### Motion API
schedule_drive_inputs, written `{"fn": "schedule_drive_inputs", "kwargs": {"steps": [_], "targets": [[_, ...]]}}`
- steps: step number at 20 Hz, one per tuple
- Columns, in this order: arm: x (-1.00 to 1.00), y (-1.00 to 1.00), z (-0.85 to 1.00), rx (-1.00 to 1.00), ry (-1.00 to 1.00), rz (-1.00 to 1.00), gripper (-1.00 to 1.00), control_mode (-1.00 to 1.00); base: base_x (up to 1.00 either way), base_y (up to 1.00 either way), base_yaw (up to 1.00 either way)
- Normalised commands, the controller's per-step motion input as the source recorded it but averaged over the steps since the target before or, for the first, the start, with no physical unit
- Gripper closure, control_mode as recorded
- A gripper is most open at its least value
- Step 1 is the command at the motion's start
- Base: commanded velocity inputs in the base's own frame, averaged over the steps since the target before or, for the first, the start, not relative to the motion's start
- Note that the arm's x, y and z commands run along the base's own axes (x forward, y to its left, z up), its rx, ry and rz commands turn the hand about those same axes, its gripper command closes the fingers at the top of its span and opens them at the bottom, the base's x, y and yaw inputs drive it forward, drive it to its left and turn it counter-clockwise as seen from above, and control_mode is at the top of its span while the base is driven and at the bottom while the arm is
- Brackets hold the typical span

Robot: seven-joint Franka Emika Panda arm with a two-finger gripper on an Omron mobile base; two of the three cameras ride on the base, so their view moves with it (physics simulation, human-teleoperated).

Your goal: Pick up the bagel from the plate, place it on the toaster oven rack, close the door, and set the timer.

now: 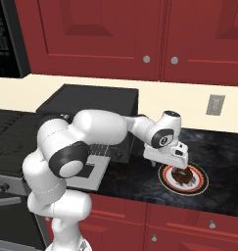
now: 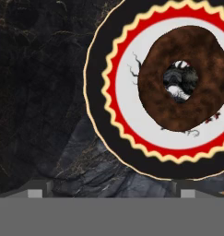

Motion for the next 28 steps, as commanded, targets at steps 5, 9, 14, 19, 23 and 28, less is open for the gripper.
{"fn": "schedule_drive_inputs", "kwargs": {"steps": [5,9,14,19,23,28], "targets": [[0.03,-0.09,-0.16,-0.01,-0.02,0.04,-1.00,-1.00,0.00,0.00,0.00],[0.03,0.00,-0.08,-0.02,-0.02,0.08,-1.00,-1.00,0.00,0.00,0.00],[0.07,0.00,-0.09,-0.01,-0.02,0.08,-1.00,-1.00,0.00,0.00,0.00],[0.05,0.00,-0.18,-0.02,-0.01,0.10,-1.00,-1.00,0.00,0.00,0.00],[0.06,0.00,-0.19,-0.01,-0.02,0.10,-1.00,-1.00,0.00,0.00,0.00],[0.02,-0.04,-0.18,-0.01,-0.02,0.07,-1.00,-1.00,0.00,0.00,0.00]]}}
